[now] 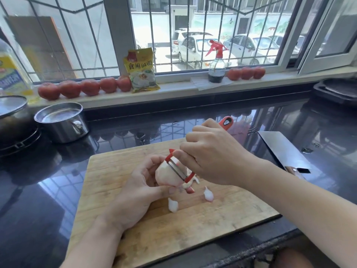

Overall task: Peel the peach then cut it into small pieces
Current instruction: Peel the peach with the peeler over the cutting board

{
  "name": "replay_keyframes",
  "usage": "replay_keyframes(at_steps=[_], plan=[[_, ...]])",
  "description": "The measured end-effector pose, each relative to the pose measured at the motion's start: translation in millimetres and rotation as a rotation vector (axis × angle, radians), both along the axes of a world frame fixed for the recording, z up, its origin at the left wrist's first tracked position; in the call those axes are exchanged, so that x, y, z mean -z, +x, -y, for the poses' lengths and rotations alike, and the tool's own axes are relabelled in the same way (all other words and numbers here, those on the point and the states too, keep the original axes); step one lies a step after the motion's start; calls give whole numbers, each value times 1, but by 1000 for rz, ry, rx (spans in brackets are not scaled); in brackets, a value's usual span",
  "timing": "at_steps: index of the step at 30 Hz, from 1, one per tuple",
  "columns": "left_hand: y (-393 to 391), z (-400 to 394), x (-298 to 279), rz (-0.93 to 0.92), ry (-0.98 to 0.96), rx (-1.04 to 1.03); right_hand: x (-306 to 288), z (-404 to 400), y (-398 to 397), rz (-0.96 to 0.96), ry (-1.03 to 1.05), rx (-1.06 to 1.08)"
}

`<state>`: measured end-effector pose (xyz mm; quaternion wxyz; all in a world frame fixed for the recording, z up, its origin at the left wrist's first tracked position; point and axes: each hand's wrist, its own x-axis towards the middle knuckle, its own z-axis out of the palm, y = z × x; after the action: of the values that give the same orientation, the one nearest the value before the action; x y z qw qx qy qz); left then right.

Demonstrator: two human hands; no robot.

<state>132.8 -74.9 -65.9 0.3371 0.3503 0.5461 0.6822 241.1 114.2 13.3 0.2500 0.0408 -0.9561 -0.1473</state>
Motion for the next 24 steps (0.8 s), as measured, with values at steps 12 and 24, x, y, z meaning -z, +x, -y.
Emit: replay_keyframes(at_steps=[12, 24], plan=[[15, 0, -16, -56, 38, -2, 22, -79, -11, 167, 85, 221], [7, -2, -5, 3, 12, -63, 15, -47, 6, -119, -369, 195]])
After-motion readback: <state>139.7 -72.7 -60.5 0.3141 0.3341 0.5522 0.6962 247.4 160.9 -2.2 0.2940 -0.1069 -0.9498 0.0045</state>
